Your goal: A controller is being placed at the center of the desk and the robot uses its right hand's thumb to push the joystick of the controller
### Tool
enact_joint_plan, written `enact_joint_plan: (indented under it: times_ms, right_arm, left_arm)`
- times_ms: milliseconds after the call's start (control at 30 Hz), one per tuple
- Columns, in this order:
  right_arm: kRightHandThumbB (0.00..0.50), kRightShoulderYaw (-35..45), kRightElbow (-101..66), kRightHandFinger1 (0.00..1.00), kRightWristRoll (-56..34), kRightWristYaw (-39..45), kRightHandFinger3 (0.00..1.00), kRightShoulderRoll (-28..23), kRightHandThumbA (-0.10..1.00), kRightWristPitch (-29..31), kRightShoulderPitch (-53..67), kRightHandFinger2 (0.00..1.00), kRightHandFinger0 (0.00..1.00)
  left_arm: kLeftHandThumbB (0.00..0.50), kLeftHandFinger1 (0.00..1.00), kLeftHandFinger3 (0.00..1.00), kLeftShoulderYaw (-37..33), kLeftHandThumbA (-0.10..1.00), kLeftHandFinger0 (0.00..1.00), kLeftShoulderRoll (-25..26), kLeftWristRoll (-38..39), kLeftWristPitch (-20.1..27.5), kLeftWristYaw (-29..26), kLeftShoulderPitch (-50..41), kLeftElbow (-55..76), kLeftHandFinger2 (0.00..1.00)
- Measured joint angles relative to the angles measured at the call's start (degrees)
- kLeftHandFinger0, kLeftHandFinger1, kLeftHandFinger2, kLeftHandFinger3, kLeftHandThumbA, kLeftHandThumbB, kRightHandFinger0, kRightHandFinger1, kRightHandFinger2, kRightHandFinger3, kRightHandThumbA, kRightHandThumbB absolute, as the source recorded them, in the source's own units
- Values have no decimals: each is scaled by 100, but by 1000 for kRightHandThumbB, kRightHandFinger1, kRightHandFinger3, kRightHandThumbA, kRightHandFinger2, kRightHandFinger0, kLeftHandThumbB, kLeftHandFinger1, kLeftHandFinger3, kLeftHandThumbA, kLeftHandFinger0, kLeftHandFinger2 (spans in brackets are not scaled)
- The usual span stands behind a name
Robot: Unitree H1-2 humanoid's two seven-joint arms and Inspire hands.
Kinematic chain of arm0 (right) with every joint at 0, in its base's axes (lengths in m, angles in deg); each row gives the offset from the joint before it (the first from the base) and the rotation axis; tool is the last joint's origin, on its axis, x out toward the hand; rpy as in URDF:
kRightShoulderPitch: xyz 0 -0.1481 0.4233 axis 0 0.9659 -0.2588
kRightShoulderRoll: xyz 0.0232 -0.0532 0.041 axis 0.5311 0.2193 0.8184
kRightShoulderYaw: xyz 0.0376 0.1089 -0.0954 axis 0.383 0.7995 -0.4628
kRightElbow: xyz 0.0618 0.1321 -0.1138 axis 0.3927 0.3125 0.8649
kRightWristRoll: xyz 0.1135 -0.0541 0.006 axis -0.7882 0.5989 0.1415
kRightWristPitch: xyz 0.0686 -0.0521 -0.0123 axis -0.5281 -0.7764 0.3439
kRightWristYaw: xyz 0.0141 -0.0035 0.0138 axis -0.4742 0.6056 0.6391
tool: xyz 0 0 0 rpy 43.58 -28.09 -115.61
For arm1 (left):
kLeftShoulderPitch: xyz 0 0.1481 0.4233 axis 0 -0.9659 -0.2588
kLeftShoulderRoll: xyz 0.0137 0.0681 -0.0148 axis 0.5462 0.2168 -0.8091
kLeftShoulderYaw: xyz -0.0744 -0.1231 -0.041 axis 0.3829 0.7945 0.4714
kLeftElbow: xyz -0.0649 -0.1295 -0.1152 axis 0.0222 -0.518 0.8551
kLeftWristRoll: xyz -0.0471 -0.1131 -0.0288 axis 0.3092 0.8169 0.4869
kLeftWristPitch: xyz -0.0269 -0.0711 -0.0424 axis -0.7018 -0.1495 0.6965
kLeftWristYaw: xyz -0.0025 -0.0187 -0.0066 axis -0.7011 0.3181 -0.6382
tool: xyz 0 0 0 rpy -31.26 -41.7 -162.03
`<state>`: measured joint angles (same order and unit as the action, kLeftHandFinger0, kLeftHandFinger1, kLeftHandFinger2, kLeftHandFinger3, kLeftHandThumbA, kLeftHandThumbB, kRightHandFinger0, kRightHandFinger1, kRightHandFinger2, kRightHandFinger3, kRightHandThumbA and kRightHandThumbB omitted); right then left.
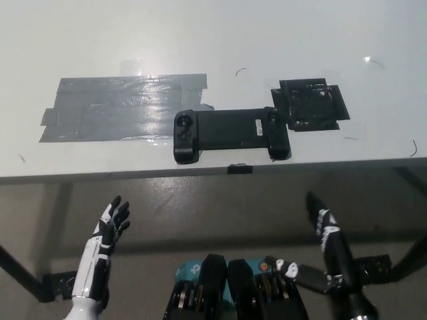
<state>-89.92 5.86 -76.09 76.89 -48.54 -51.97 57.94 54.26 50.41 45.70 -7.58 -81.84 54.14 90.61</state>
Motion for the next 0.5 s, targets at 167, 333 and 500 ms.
enact_joint_plan:
  times_ms: [167,333,500]
  right_arm:
    - [248,-37,277,1000,-7,52,1000,-2,1000,219,-31,1000,1000]
    - [258,-23,496,1000,-132,165,1000,-5,1000,355,-55,1000,1000]
    - [243,3,536,1000,-226,256,1000,-42,1000,437,-88,1000,1000]
  left_arm:
    - [113,1000,1000,14,1000,1000,4,16,180,-12,42,-258,1000]
    - [144,1000,1000,37,1000,1000,59,15,387,-13,151,-560,1000]
    - [132,1000,1000,20,1000,1000,45,-5,573,-21,217,-704,1000]
